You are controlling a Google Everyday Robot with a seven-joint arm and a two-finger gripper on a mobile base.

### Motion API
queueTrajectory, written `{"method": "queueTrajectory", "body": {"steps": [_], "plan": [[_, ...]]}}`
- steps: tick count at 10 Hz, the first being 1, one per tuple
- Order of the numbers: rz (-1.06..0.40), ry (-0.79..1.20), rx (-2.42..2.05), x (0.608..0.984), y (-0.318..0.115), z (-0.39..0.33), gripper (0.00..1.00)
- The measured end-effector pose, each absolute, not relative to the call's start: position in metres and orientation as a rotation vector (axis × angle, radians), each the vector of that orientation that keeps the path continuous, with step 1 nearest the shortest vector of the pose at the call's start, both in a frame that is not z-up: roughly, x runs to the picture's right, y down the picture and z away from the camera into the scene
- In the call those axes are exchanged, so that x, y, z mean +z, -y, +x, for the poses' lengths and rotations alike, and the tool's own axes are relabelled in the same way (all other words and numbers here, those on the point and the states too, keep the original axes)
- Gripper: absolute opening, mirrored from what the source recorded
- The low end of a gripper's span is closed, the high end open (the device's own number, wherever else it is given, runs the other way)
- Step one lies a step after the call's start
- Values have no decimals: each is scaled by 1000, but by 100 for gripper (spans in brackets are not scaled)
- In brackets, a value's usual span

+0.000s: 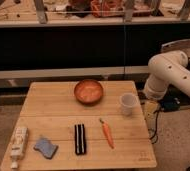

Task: Move the arm in a circular motion

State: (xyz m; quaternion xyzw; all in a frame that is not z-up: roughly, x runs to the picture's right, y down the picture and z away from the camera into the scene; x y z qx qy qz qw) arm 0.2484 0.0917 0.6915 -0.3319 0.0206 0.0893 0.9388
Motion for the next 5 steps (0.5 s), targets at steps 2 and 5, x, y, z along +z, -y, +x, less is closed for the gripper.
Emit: {"method": "queueTrajectory", "body": {"steps": [2, 5], "plan": [[-677, -17, 144, 682, -100, 204, 80], [-681, 33, 64, 673, -105, 129, 80]]}}
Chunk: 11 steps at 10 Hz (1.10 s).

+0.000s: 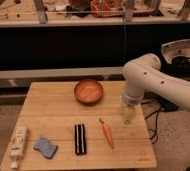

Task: Move the arm in a circular motion

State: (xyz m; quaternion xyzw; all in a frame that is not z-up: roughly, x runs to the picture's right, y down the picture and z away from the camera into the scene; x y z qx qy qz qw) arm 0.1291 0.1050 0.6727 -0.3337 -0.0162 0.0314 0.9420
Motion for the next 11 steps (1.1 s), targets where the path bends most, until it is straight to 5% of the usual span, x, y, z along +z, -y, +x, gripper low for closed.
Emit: {"method": "queueTrajectory", "body": {"steps": [6, 11], "plan": [[-674, 156, -147, 680, -84, -19, 80], [-667, 209, -188, 742, -25, -92, 80]]}}
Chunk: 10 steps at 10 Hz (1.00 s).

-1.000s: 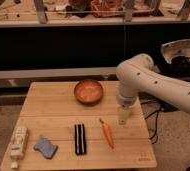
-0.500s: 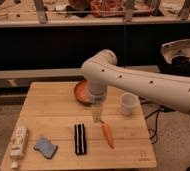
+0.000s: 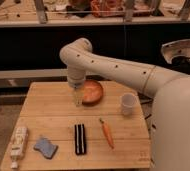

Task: Move the arm in a circular motion

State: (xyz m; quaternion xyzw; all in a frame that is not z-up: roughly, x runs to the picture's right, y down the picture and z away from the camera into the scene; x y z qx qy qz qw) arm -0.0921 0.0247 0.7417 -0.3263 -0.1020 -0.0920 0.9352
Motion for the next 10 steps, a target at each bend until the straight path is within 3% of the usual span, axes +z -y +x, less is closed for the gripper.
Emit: {"method": "queueTrajectory", "body": {"steps": [5, 10], "plan": [[-688, 143, -60, 767, -17, -36, 80], [-704, 55, 109, 767, -26, 95, 80]]}}
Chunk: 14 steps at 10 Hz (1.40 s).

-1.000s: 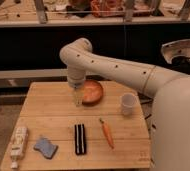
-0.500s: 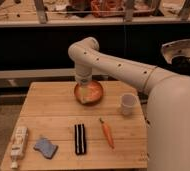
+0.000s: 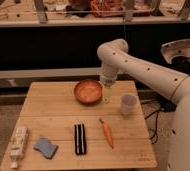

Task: Move the arm in a circular motion

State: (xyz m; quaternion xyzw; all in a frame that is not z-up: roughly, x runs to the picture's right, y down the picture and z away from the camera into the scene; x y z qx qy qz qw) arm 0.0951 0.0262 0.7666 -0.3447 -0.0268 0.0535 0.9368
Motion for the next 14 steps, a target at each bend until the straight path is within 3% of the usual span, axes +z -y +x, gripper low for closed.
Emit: {"method": "queueTrajectory", "body": {"steps": [4, 8, 11, 14], "plan": [[-721, -4, 234, 754, -50, 188, 80], [-687, -30, 318, 709, -98, 268, 80], [-671, -16, 281, 694, -107, 269, 80], [-653, 18, 215, 684, -106, 224, 80]]}}
